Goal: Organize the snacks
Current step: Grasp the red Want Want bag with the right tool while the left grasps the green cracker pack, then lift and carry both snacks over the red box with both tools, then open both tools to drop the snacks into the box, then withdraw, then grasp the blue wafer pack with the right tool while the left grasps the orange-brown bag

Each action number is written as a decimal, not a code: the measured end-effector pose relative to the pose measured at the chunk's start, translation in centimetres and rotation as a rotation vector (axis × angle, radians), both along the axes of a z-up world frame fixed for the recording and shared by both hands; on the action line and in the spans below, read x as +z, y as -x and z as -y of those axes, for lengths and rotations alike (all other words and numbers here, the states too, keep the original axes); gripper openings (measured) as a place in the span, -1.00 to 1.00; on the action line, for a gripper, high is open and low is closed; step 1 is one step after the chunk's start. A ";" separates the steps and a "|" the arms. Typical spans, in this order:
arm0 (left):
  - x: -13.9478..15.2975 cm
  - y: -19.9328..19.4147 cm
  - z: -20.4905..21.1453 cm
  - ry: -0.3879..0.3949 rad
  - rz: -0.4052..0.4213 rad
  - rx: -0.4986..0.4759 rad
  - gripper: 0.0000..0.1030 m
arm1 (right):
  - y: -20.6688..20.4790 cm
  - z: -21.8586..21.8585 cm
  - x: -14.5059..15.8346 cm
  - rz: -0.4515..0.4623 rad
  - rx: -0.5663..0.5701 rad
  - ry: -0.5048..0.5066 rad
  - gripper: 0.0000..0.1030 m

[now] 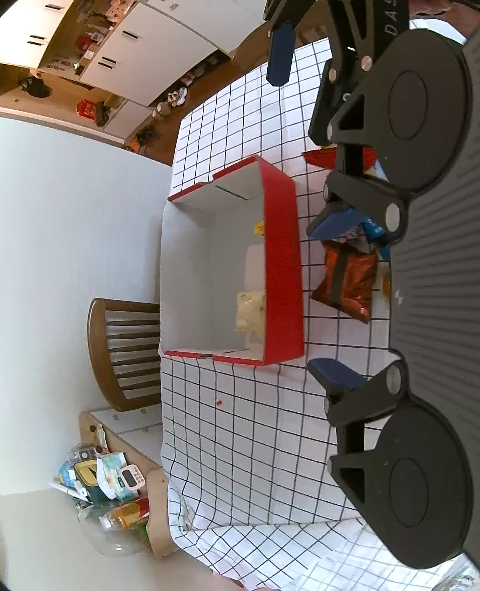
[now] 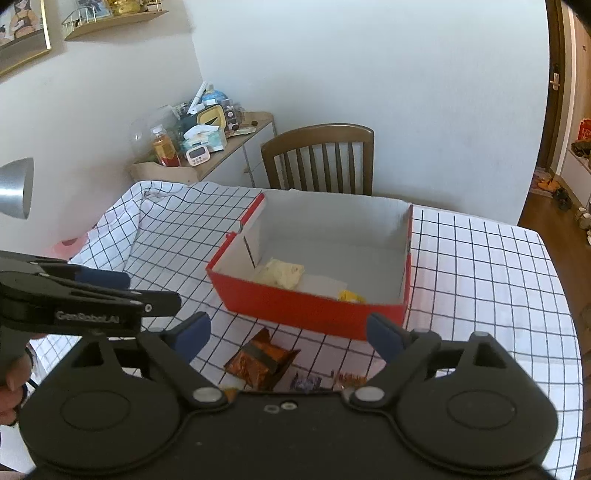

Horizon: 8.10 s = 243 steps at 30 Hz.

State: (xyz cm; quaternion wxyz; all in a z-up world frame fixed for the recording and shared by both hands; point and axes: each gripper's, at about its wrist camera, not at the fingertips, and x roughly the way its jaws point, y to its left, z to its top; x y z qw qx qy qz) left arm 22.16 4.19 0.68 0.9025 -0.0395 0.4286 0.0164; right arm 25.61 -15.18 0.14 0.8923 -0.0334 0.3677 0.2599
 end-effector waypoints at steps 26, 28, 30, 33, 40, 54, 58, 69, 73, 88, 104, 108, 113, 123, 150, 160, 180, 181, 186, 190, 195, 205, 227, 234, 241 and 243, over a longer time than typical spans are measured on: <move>-11.3 5.3 1.4 0.147 -0.333 0.074 0.67 | 4.7 6.4 -9.1 -0.171 -0.140 0.005 0.96; -12.4 4.9 1.6 0.148 -0.365 0.085 0.67 | 4.1 7.0 -10.0 -0.183 -0.164 0.012 0.96; -13.5 4.4 1.8 0.144 -0.396 0.099 0.67 | 3.4 7.3 -10.7 -0.195 -0.187 0.023 0.96; -14.8 3.8 2.0 0.139 -0.432 0.119 0.67 | 2.5 7.2 -11.3 -0.194 -0.197 0.030 0.95; -17.3 2.6 2.9 0.152 -0.477 0.142 0.67 | -0.3 6.8 -12.2 -0.205 -0.212 0.042 0.95; -19.3 2.8 3.9 0.122 -0.465 0.171 0.43 | -5.0 4.9 -14.8 -0.237 -0.283 0.115 0.90; -19.2 3.0 4.7 0.105 -0.441 0.167 0.10 | -5.4 4.3 -15.5 -0.249 -0.273 0.133 0.82; -18.7 3.2 5.0 0.116 -0.416 0.169 -0.15 | -5.2 4.8 -15.8 -0.239 -0.299 0.163 0.33; -18.5 3.5 4.6 0.131 -0.411 0.161 -0.16 | -4.7 5.7 -15.5 -0.241 -0.303 0.133 0.18; -15.9 5.4 2.9 0.188 -0.349 0.159 -0.16 | 0.1 6.9 -11.6 -0.212 -0.266 0.034 0.14; -8.6 6.9 0.2 0.192 -0.205 0.134 -0.16 | 4.3 5.3 -6.4 -0.132 -0.201 -0.044 0.14; -7.0 6.7 -0.5 0.189 -0.181 0.133 -0.16 | 5.2 4.5 -5.3 -0.108 -0.181 -0.053 0.14; -4.9 6.2 -0.9 0.169 -0.145 0.129 -0.16 | 5.8 3.4 -3.9 -0.074 -0.157 -0.060 0.14; -1.2 3.2 -0.5 0.121 -0.091 0.100 -0.16 | 4.4 1.9 -1.2 -0.021 -0.135 -0.073 0.14; 0.0 -12.7 -1.3 0.022 -0.102 0.150 -0.16 | -10.6 -1.4 -1.3 -0.028 -0.072 -0.047 0.14; -5.3 -17.1 -2.4 -0.007 -0.203 0.191 -0.16 | -16.4 -2.7 -5.5 -0.091 -0.075 0.004 0.14; -10.3 -18.4 -2.7 -0.002 -0.280 0.201 -0.16 | -20.0 -5.4 -12.3 -0.170 -0.032 0.167 0.44; -10.2 -18.4 -2.7 -0.001 -0.277 0.198 -0.16 | -20.0 -5.3 -12.1 -0.172 -0.031 0.158 0.44; -9.6 -17.7 -2.7 0.007 -0.261 0.192 -0.16 | -19.0 -4.7 -10.8 -0.164 -0.020 0.123 0.52; -8.4 -16.7 -2.5 0.005 -0.234 0.180 -0.16 | -17.9 -4.3 -9.4 -0.157 -0.019 0.094 0.54; -6.8 -15.1 -2.0 0.007 -0.198 0.163 -0.16 | -16.0 -3.8 -7.2 -0.119 -0.022 0.067 0.60; -3.9 -11.1 -1.7 0.013 -0.120 0.120 -0.15 | -11.7 -2.3 -4.1 -0.077 -0.044 0.007 0.66; -0.4 -2.2 0.5 -0.006 -0.004 0.040 0.22 | -1.9 -0.3 -0.7 0.019 -0.016 -0.064 0.92; -0.7 0.2 0.6 0.005 0.007 0.039 0.41 | 0.9 0.7 -1.0 0.028 -0.004 -0.066 0.97; -2.3 2.0 0.4 0.051 -0.024 0.038 0.64 | 2.6 1.6 -2.5 0.005 0.001 -0.057 0.98; -3.2 2.3 0.5 0.068 -0.045 0.041 0.66 | 2.9 1.9 -3.1 -0.011 0.003 -0.055 0.98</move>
